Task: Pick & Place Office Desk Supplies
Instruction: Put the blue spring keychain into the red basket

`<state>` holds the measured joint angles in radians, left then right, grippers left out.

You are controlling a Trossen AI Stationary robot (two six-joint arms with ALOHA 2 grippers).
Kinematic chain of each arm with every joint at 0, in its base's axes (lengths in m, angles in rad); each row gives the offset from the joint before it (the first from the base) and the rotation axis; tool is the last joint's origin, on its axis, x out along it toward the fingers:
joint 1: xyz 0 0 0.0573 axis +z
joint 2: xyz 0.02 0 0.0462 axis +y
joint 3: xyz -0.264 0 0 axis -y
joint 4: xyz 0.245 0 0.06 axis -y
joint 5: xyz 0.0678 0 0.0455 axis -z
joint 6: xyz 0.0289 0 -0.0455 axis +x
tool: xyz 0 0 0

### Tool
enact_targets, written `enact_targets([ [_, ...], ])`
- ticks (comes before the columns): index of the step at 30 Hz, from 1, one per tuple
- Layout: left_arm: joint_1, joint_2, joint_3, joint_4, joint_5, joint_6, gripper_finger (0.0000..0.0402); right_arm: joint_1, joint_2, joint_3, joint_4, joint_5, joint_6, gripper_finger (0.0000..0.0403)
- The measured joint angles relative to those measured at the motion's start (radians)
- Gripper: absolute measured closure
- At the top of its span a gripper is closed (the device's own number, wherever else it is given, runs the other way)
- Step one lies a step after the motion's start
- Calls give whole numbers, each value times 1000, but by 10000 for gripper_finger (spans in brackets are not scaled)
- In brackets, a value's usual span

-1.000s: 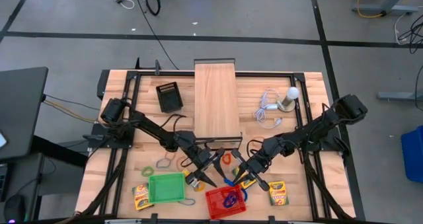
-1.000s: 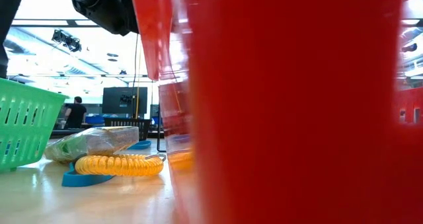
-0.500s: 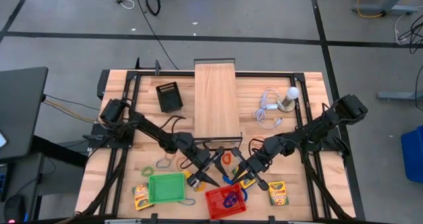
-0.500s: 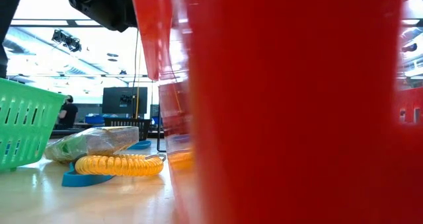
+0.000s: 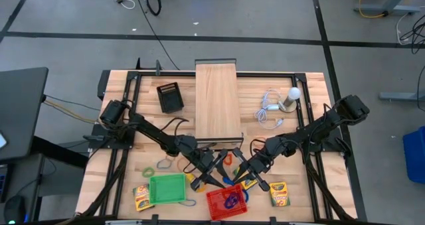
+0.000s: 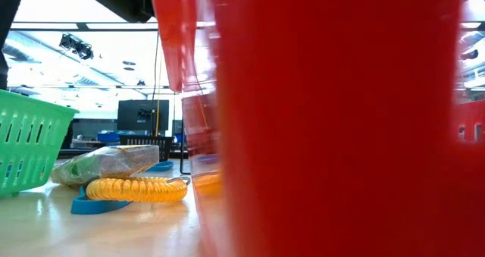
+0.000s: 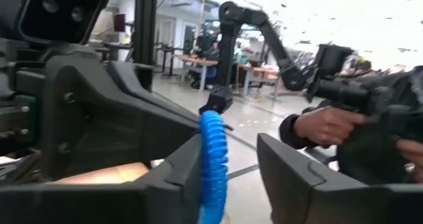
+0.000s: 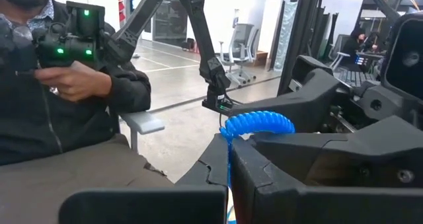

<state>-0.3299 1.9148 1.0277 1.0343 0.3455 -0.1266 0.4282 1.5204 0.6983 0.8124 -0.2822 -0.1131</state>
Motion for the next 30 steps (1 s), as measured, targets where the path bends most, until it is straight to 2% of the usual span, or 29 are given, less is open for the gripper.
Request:
enact_targets([
  [6, -4, 0, 8, -27, -7, 44, 373, 0, 0, 0, 0, -1, 2, 403],
  [7, -3, 0, 8, -34, -4, 48, 379, 0, 0, 0, -4, -1, 2, 403],
  [12, 4, 0, 8, -97, 31, 63, 380, 0, 0, 0, -26, 2, 25, 398],
  [15, 3, 0, 8, -127, 32, 65, 381, 0, 0, 0, -71, 2, 45, 378],
  [21, 2, -12, 8, -182, 33, 106, 381, 1, 0, 0, -150, 56, 56, 301],
  [26, -4, -62, 8, -310, 14, 156, 383, 1, -23, 0, -225, 131, 97, 234],
  [30, -28, -111, 8, -423, -33, 214, 383, 1, -54, 0, -343, 174, 152, 204],
])
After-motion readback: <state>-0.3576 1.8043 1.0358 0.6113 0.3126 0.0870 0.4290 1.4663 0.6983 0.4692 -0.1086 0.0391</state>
